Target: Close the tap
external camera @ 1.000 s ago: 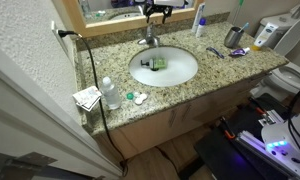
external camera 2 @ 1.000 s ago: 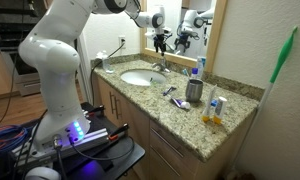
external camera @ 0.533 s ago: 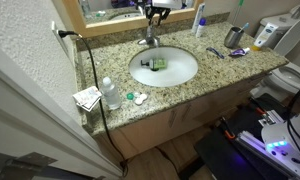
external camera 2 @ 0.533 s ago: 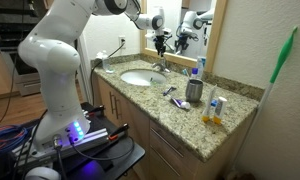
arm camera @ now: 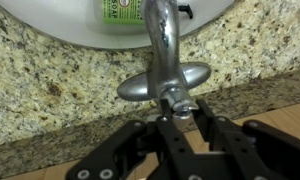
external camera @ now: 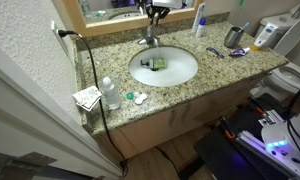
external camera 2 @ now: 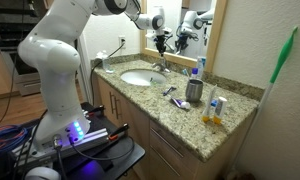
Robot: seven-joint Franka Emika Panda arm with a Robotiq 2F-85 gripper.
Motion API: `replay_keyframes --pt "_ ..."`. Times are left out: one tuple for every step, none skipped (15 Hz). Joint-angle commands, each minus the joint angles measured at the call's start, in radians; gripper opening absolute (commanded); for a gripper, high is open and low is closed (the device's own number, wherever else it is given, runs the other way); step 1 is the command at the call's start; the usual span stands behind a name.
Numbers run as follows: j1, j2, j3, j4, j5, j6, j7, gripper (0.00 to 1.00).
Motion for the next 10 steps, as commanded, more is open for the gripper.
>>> replay_keyframes --pt "-0.018 -0.027 0.023 -0.017 0.027 -0.129 -0.05 0.07" --pt "-0.019 -0.033 0.027 -0.024 0.027 -0.161 -0.066 0.07" --pt "-0.024 -0.037 0.039 -0.037 0.037 -0.175 -0.087 0.07" --pt "-0.022 -0.037 0.041 -0.045 0.037 -0.191 -0.095 0.07" --pt "-0.017 -0.032 0.039 -0.051 0.033 -0.206 -0.098 0.07" --pt "-0.013 -0.022 0.039 -0.048 0.03 -0.221 -0.101 0.07" --pt "-0.006 -0.009 0.031 -0.048 0.019 -0.232 -0.09 0.07" --pt "0.004 0.004 0.016 -0.045 0.002 -0.233 -0.067 0.07" --pt "0.001 0.01 0.018 -0.047 0.004 -0.228 -0.068 0.07" --pt "0.004 0.013 0.012 -0.05 -0.001 -0.221 -0.06 0.07"
